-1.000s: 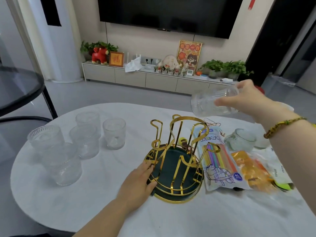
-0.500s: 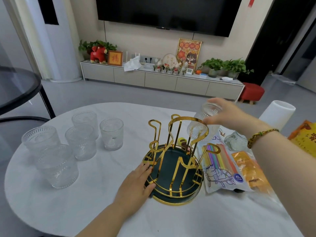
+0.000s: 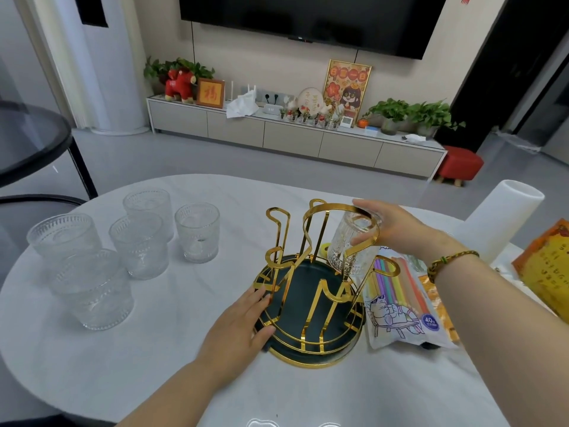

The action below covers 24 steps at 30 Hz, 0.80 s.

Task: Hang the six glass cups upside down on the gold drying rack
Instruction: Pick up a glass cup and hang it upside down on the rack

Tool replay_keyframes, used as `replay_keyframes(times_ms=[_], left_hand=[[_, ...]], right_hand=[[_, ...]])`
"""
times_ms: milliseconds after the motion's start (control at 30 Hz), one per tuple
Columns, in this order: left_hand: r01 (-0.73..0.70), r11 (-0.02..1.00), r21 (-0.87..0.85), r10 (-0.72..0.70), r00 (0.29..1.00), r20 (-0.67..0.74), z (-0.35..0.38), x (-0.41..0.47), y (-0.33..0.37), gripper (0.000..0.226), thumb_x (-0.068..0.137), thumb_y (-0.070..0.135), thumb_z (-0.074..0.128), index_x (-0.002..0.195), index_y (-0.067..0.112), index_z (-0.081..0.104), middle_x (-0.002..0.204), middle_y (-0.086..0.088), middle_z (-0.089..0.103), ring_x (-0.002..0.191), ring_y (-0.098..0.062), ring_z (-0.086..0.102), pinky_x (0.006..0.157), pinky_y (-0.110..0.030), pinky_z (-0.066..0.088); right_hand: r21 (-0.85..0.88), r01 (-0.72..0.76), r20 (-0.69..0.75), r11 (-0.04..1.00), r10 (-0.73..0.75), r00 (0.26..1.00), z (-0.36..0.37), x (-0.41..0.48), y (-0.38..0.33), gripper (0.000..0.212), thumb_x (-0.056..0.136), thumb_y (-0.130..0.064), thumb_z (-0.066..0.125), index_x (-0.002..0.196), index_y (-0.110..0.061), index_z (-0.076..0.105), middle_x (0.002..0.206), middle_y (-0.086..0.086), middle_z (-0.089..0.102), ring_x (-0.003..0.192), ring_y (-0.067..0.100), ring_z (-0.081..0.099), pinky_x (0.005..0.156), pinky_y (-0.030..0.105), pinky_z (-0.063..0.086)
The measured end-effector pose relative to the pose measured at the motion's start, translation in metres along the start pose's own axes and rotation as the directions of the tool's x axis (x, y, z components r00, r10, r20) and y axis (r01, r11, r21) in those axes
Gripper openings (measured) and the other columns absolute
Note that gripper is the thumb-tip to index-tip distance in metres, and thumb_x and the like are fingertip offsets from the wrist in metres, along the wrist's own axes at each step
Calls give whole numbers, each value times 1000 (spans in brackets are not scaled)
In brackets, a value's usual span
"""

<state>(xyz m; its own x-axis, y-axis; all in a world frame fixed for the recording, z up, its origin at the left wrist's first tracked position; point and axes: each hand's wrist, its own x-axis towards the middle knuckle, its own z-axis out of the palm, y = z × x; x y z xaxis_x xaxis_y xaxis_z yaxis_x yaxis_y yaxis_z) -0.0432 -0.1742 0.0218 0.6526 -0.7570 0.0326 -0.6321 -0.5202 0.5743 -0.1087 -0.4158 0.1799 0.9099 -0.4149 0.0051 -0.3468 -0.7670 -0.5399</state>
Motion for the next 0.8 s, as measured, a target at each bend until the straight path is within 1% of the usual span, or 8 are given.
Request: replay_keyframes(times_ms=[167,300,467,533,633,700,767,800], left_hand=[[-3,1000,11,3,1000,-7,2,1,-2,53,94,40,38,141,29,16,155,12,7,142,-5,2,115,-25,8],[-22,999,30,22,1000,-19,3,1,-3,53,94,39,37,141,28,16,155,12,6,141,-4,0,112,-22,1],[-19,997,77,17,1000,14,1,1,-1,53,95,40,33,142,27,13,156,10,4,142,-5,-2,114,-25,-1],[-15,992,125,11,999,33,-1,2,0,53,95,41,32,142,27,12,156,9,4,142,-6,-2,115,-27,-2],[-5,982,186,-7,998,68,-6,2,4,53,96,42,30,143,26,11,157,7,4,143,-8,-1,116,-29,-1],[-2,976,220,-19,995,93,-9,3,8,53,96,41,30,143,24,11,157,6,4,143,-10,1,117,-31,1],[2,975,224,-25,995,101,-14,2,12,54,96,41,33,143,24,13,157,4,5,143,-13,4,117,-32,3],[6,977,212,-27,995,96,-17,-1,13,54,95,41,35,143,24,14,157,4,6,143,-13,5,117,-32,5]], right_hand=[[-57,29,23,998,-28,999,0,3,5,74,70,-20,71,133,-20,33,141,10,37,129,27,31,106,42,29],[-77,32,23,997,-30,999,1,5,8,73,71,-22,70,133,-20,32,141,10,37,129,28,30,108,46,28],[-70,15,19,997,-14,1000,0,2,9,76,72,-20,70,135,-19,28,143,11,35,130,28,30,105,42,29],[-44,-13,-1,999,13,1000,-3,-2,8,77,71,-21,71,135,-20,27,144,10,34,129,27,31,102,39,33],[29,-63,-33,998,63,997,-12,-12,7,78,70,-22,71,134,-20,28,142,9,37,125,26,36,90,32,36],[28,-84,-44,996,85,995,-17,-20,5,77,70,-24,71,135,-19,27,141,9,37,125,25,37,88,32,36],[10,-90,-87,996,91,992,-22,-29,0,73,73,-21,68,134,-19,29,141,9,38,123,24,39,83,29,37],[9,-77,-133,997,77,988,-25,-34,-4,67,75,-19,67,133,-18,31,139,10,39,121,24,40,80,27,38]])
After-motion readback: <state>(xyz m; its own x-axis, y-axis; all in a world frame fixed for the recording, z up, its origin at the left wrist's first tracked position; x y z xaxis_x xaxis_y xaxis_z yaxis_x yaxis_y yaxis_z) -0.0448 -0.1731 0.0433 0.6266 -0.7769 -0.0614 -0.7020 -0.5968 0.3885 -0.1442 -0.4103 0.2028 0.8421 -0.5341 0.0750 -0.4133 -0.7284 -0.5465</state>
